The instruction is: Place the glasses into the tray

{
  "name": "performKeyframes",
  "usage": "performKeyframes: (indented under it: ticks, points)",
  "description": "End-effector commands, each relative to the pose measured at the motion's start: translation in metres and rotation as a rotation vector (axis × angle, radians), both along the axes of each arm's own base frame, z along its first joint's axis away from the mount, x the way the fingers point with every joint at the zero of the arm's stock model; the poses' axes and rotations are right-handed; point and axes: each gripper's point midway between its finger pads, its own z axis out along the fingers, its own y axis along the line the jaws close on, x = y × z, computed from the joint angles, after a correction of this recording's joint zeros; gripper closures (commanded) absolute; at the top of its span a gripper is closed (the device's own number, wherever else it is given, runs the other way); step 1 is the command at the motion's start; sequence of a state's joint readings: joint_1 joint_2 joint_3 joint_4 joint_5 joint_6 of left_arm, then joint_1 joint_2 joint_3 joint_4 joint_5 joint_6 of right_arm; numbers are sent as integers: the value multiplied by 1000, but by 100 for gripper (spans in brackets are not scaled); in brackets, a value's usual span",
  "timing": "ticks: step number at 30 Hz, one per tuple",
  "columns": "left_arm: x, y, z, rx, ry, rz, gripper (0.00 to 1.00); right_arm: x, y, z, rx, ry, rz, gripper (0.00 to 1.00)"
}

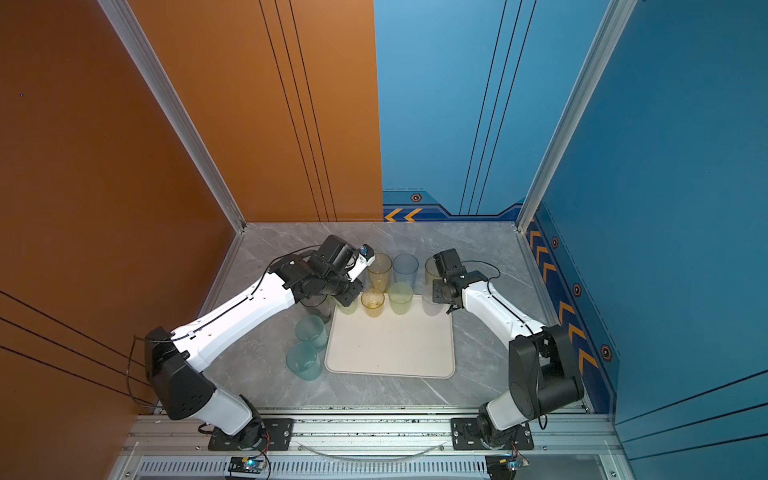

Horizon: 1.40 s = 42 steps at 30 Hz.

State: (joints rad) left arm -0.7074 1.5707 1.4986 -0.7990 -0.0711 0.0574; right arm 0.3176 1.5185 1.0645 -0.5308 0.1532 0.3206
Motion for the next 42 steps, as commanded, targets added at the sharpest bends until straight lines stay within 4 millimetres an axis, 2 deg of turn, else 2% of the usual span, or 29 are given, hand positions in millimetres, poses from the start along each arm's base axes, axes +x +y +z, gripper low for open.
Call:
performKeyframes:
  ticks: [1,7,10,14,17,21,25,30,31,35,39,42]
  points:
    - [1,13,2,-5,-8,45,71,3,2,18,28,-31,4,75]
    - [5,27,4,-1,-65,107,72,0,1,49,67,-110,8,72]
    - [7,37,14,-35,-116,153,72,-5,-2,72,77,-157,10,72]
    - [8,59,34,-74,-193,247,73,-17,-8,102,104,-227,4,70]
    - [-1,75,46,-115,-213,301,74,-27,0,118,162,-259,56,68]
    - [-15,105,58,-171,-259,406,74,-44,34,126,284,-261,186,68]
    - [-27,133,61,-215,-304,502,74,-62,68,122,297,-222,285,69]
    - [-44,159,65,-238,-367,580,75,-97,138,108,294,-141,472,70]
    - [-48,166,57,-225,-372,599,75,-108,154,104,293,-124,518,71]
    - [-62,189,63,-262,-459,667,75,-146,212,88,286,-57,662,71]
    - [-72,201,71,-316,-525,698,76,-174,254,79,267,-20,743,71]
    - [-75,198,78,-363,-551,675,76,-187,282,74,281,2,776,71]
